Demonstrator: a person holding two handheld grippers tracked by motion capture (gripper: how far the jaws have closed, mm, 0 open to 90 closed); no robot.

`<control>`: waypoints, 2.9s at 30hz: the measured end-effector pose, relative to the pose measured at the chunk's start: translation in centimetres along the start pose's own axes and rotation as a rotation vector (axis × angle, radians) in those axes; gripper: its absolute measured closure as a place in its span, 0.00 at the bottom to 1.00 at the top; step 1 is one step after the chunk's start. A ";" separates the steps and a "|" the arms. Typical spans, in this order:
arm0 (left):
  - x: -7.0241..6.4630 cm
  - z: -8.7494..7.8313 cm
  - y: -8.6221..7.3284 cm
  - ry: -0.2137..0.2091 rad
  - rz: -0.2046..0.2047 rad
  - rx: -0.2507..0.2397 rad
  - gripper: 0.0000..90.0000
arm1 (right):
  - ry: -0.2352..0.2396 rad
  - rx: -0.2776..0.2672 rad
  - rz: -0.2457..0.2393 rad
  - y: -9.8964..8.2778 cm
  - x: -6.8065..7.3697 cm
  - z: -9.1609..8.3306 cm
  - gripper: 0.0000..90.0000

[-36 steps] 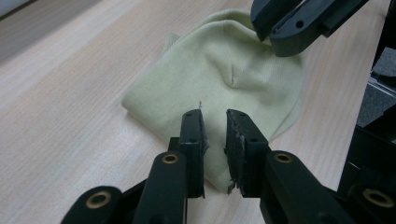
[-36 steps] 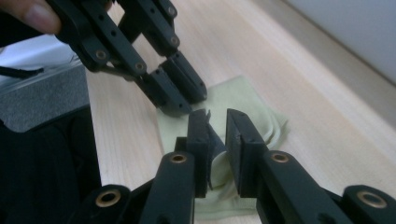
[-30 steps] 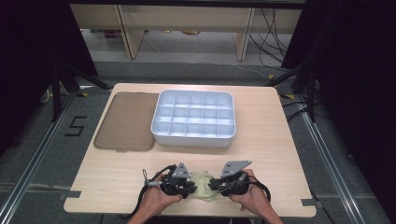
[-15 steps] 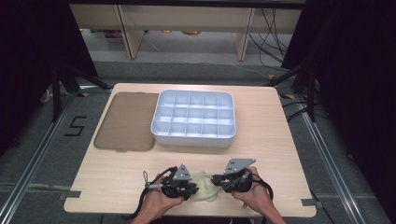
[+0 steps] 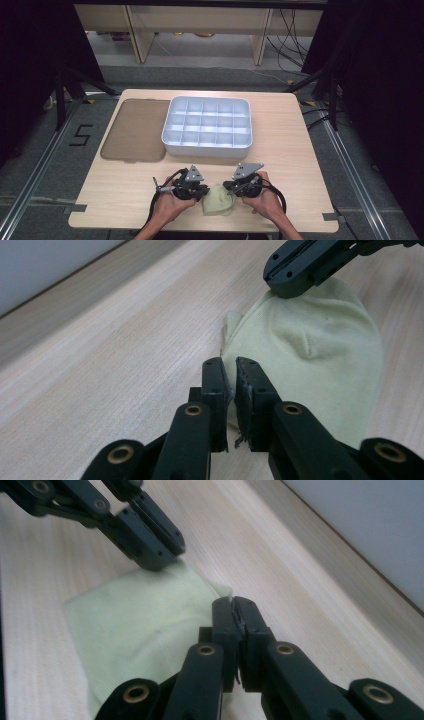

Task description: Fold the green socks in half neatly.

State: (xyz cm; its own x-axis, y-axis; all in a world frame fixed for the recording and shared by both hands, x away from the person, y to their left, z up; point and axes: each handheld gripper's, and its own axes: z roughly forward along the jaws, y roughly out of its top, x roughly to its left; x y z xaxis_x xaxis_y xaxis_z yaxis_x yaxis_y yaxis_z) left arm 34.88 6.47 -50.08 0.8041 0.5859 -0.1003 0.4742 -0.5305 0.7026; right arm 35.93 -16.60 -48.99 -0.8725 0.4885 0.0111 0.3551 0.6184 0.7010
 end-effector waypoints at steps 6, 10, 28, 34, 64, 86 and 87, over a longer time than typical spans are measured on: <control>0.0 0.2 -0.2 -0.003 -0.009 0.002 0.92 | -0.030 0.030 -0.004 -0.6 -0.3 0.5 0.99; -0.1 0.0 -0.2 0.001 -0.010 0.002 0.91 | -0.034 0.022 -0.002 -0.6 -0.6 0.2 0.98; -0.1 0.3 -0.4 0.005 -0.012 -0.007 0.90 | 0.061 0.037 -0.017 -1.5 1.0 -1.0 0.97; -0.4 -0.6 -0.3 0.017 -0.009 -0.029 0.90 | 0.063 0.029 -0.021 -1.7 0.9 -1.0 0.97; -2.8 -2.7 -2.9 -0.048 -0.181 -0.026 0.45 | 0.061 -0.021 0.009 -1.3 1.0 -2.0 0.92; -2.1 -0.5 -1.6 -0.073 -0.234 0.006 0.49 | 0.059 -0.040 0.008 -1.3 0.8 -2.4 0.91; -1.9 -0.4 -1.6 -0.071 -0.211 0.027 0.50 | 0.061 -0.039 0.009 -1.3 0.8 -2.4 0.91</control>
State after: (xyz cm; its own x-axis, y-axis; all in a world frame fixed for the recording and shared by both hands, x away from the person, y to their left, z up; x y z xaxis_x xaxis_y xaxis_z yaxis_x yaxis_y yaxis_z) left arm 32.42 6.44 -50.68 0.7084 0.6421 -0.2931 0.6435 -0.4170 0.6419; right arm 33.97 -18.50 -48.20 -0.8887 0.4545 0.0600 0.3504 0.5890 0.7282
